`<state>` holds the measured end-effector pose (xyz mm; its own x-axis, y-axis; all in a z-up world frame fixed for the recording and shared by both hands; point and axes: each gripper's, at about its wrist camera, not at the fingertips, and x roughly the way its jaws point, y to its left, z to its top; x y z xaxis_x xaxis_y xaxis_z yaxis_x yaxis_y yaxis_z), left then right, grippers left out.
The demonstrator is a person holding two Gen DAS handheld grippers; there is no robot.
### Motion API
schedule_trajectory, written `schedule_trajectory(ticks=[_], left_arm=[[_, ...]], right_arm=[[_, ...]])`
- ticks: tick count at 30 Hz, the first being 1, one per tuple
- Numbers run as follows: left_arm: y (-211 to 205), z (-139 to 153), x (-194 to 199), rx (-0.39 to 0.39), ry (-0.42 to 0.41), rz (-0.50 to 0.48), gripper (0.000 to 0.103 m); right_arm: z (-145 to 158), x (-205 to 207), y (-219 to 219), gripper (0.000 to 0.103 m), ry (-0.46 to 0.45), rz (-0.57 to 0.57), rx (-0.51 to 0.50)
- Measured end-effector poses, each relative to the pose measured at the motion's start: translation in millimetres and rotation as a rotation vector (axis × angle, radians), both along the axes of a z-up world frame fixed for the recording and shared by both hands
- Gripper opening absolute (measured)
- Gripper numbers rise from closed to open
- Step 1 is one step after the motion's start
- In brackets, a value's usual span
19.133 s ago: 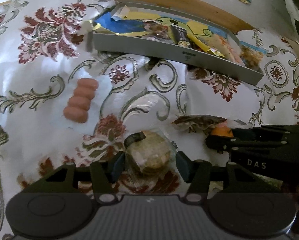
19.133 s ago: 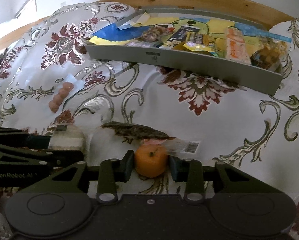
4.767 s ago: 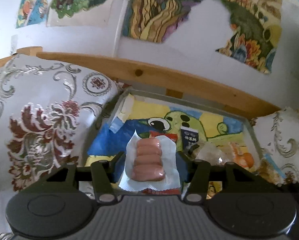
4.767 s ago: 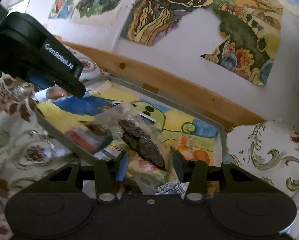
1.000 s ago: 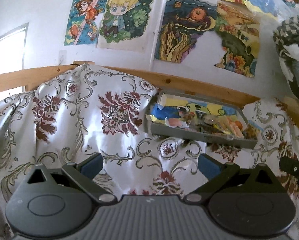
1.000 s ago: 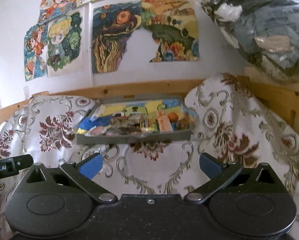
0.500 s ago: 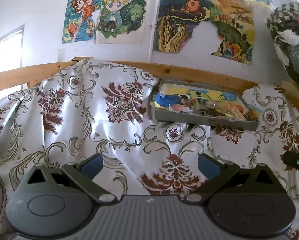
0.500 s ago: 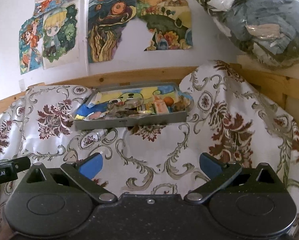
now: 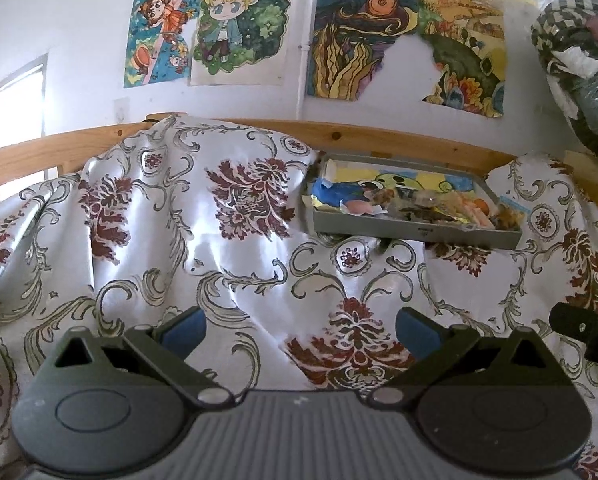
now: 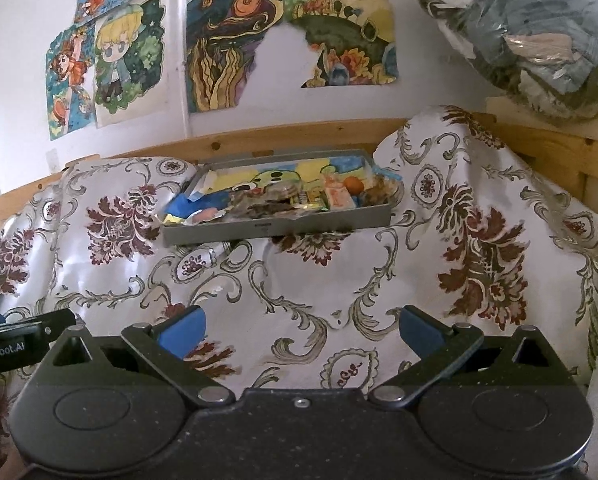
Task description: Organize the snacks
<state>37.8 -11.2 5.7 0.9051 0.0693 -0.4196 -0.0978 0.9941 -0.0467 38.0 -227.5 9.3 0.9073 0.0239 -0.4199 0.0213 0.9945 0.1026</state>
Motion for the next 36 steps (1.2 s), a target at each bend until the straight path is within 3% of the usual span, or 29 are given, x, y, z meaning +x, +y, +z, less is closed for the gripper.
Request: schedule_trajectory(ticks=[36], left_arm=[[-0.2,-0.9,-2.1,0.004,0.01,0.01,0.103]], right_arm=[[-0.7,0.6,0.4,0.102,0.005,0.001,0.01]])
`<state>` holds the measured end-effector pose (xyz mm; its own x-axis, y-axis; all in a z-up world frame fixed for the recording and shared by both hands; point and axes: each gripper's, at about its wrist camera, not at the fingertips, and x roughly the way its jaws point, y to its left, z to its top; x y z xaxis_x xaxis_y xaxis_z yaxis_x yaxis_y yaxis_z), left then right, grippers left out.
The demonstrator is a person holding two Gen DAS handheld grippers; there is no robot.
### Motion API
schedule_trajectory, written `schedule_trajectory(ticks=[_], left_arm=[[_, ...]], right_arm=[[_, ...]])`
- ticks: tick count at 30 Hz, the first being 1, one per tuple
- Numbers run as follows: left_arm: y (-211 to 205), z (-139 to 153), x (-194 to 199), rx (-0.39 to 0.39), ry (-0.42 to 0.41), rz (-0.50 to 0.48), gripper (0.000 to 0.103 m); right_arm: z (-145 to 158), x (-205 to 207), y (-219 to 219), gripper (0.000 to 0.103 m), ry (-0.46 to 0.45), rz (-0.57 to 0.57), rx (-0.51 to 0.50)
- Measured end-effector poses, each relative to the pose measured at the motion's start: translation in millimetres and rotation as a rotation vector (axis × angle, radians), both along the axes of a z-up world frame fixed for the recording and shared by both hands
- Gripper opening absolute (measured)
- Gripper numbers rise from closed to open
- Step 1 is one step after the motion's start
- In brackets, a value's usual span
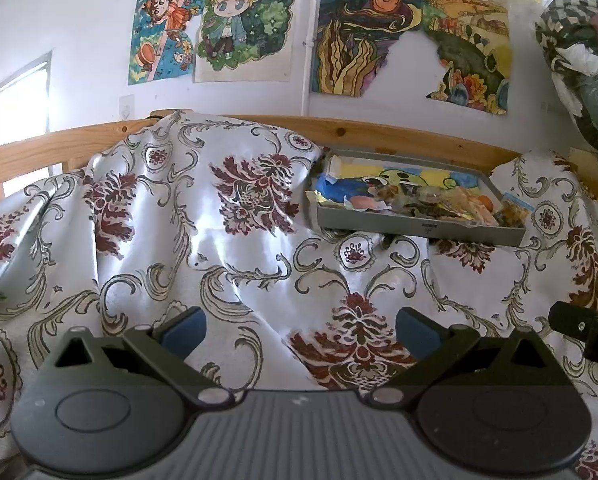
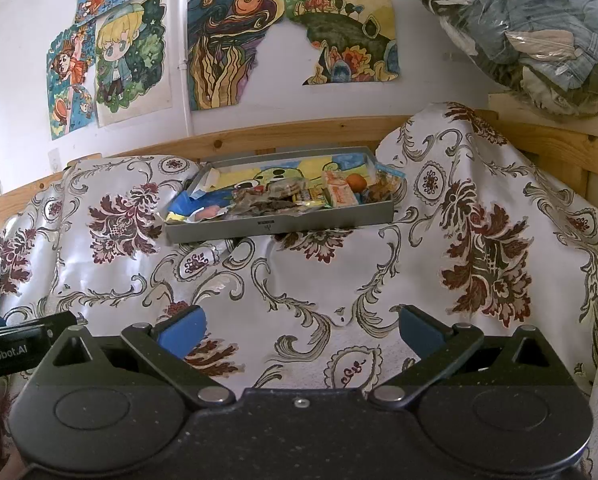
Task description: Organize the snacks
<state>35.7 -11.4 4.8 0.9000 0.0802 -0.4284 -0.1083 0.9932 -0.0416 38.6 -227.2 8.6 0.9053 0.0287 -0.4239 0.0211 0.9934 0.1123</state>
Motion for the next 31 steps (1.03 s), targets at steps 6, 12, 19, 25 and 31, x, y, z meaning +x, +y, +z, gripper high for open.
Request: schedule_trajectory(ticks=[6,12,19,25,31], left_arm=[[-0.5,0.2,0.4,0.002,0.001,0.001,0.103],[-0.9,0.6,0.4,0.004,0.004,0.003,0.103],[-1.2,0.2,-0.1,0.005,0.005,0.001,0.103],[-0.5,1.3,1.2,-0.023,0.036,0.004,0.103],[1.1,0.1,0.2,-0.028,0.031,0.005,0.103]], right_arm=[[-0.1,0.1,0.0,0.102,0.002,0.001,0.001],[-0.9,-0.1,0.8,0.102,0.001,0.005,0.001],[-0.7,0.0,0.6,0.102,0.002,0.004,0.001],[-1.0,-0.3,1.0,0.102,0.002,0.005,0.0],[-1.4,-0.3,1.7,0.102,0.004,0.005,0.0]])
